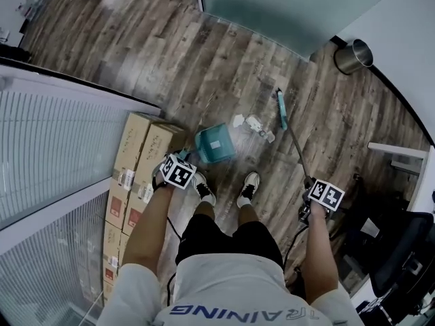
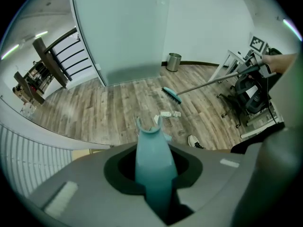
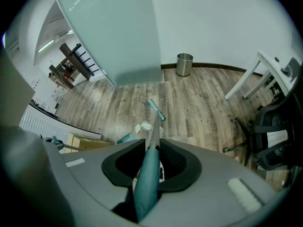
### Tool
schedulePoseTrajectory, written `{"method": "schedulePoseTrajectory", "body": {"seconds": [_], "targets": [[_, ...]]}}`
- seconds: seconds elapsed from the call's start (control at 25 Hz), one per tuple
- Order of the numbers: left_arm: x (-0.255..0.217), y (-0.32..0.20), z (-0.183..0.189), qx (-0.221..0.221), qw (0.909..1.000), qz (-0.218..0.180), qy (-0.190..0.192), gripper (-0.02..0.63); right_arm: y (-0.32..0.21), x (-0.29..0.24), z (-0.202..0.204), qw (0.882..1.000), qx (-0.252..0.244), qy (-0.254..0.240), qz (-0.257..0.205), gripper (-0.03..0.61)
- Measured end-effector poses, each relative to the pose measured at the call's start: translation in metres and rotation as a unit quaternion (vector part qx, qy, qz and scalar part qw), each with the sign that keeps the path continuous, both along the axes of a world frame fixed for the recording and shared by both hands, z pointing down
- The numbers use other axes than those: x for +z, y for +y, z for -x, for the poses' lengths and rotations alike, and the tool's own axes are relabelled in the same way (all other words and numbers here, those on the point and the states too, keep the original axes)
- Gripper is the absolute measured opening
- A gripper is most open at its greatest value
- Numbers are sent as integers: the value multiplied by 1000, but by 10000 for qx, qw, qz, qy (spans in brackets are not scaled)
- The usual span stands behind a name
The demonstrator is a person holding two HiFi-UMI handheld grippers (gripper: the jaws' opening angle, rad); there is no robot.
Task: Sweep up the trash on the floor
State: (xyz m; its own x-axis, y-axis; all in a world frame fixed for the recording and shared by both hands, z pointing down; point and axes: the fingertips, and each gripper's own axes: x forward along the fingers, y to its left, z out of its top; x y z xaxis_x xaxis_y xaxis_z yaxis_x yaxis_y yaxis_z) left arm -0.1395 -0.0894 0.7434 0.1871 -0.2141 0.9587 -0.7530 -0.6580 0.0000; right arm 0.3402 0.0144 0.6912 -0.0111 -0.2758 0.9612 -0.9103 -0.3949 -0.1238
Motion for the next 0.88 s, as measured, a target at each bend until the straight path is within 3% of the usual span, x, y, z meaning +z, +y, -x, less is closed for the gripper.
{"method": "schedulePoseTrajectory", "body": {"seconds": [0.2, 0.48, 0.72, 0.88], "targets": [[-1, 2, -3, 2, 10000, 18, 6, 86, -18, 20, -10, 9992, -84, 352, 165, 112], [-1, 3, -2, -13, 10000, 23, 34, 86, -22, 60, 5, 9956, -288, 693, 554, 110], [0, -2, 0, -30, 10000, 47, 39, 86, -16, 75, 51, 9887, -1027, 735, 812, 112], [0, -2, -2, -21, 10000, 72, 50, 86, -16, 73, 73, 9840, -1479, 702, 698, 110]]}}
